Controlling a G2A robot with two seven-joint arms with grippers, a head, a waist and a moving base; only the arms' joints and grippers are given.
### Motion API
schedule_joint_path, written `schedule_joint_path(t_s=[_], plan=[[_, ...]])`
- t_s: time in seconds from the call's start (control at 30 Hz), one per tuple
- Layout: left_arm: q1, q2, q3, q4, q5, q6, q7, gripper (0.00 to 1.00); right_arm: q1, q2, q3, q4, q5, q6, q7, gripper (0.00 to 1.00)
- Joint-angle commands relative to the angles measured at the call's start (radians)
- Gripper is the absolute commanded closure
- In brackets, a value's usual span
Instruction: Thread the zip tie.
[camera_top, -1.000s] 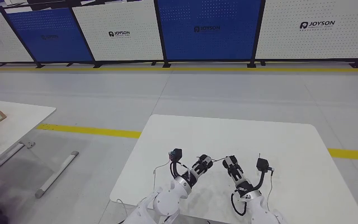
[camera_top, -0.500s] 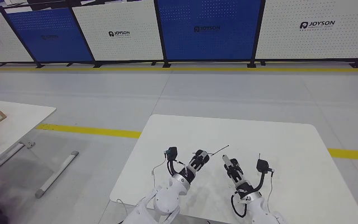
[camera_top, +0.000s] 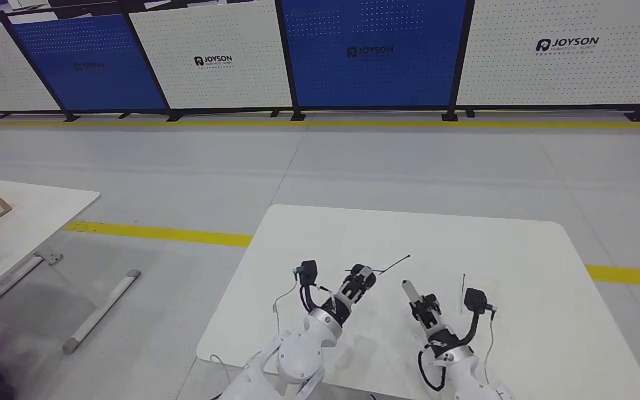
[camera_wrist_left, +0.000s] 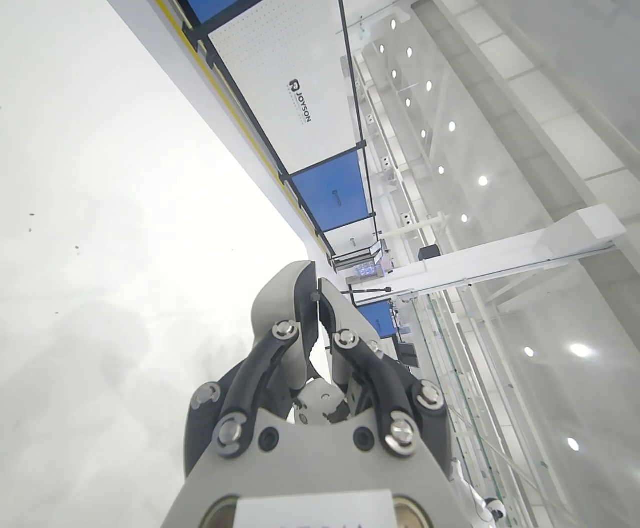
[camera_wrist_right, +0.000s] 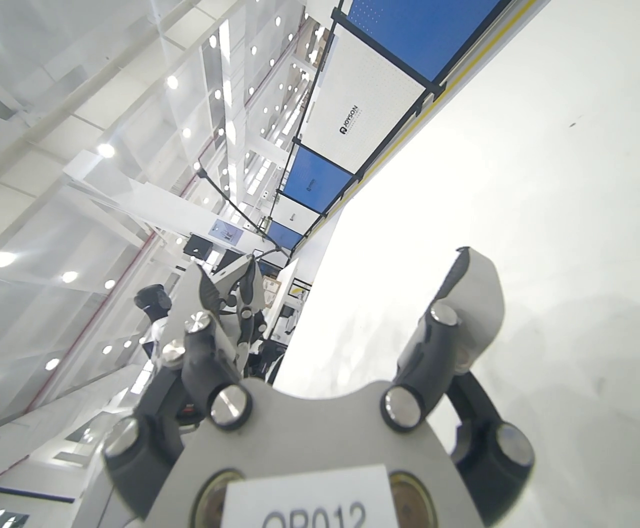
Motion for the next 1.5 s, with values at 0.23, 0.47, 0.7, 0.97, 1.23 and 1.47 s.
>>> schedule_joint_path(t_s=[0.23, 0.47, 0.7, 0.97, 1.23, 1.47], plan=[[0.003, -0.008, -0.009, -0.051, -0.11, 0.041, 0.0, 1.0, -0.001, 0.013, -0.014, -0.022, -0.348, 0.03, -0.04, 0.0], [0.003, -0.008, -0.009, -0.05, -0.11, 0.04, 0.0, 1.0, -0.001, 0.013, -0.014, -0.022, -0.348, 0.03, -0.04, 0.0], [0.001, -0.009, -0.01, -0.07, -0.143, 0.06, -0.043, 1.0, 0.022, 0.022, -0.028, -0.004, -0.478, 0.015, 0.023, 0.0], [0.001, -0.009, -0.009, -0.067, -0.141, 0.057, -0.043, 1.0, 0.023, 0.021, -0.025, -0.003, -0.469, 0.03, 0.016, 0.0], [0.0, -0.01, -0.002, -0.061, -0.144, 0.051, -0.063, 1.0, 0.04, 0.017, -0.017, 0.02, -0.433, 0.018, -0.037, 0.58], [0.002, -0.009, -0.003, -0.058, -0.14, 0.053, -0.074, 1.0, 0.065, 0.014, -0.047, 0.038, -0.433, -0.016, 0.002, 0.65]])
